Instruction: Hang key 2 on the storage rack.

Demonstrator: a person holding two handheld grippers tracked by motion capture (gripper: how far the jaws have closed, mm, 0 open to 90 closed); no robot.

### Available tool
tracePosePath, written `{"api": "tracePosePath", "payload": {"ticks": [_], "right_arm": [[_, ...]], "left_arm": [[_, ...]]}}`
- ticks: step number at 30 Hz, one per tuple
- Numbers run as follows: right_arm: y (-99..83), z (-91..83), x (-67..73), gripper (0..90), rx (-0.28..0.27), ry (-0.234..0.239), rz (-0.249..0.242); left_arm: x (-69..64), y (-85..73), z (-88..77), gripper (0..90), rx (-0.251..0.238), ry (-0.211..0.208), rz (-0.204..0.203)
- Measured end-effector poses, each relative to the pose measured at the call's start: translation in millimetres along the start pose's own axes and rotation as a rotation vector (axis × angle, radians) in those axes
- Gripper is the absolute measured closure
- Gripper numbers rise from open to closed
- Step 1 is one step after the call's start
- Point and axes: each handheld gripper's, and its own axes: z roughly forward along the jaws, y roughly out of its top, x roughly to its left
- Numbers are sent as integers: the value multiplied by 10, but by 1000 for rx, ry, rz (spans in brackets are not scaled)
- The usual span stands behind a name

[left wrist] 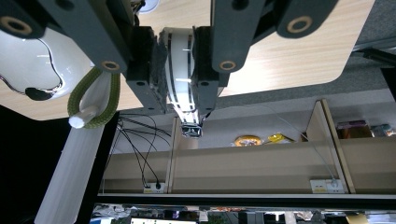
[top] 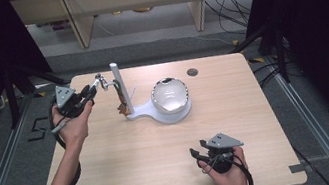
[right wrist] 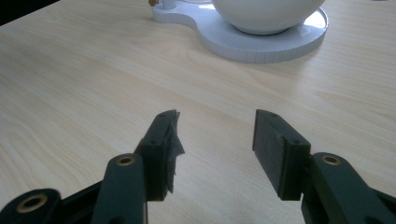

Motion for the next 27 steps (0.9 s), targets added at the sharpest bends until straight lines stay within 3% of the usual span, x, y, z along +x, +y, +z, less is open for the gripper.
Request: {"api": "tracePosePath", "payload": {"ticks": [12,27], "right_arm": [[-3,2,6,507,3,3,0],[-2,-11,4,508,12,-2,-4]], "left_arm": [[-69,-23,107,748,-8,9,11],[-149,-58,86,748,-22,-18,7]]}}
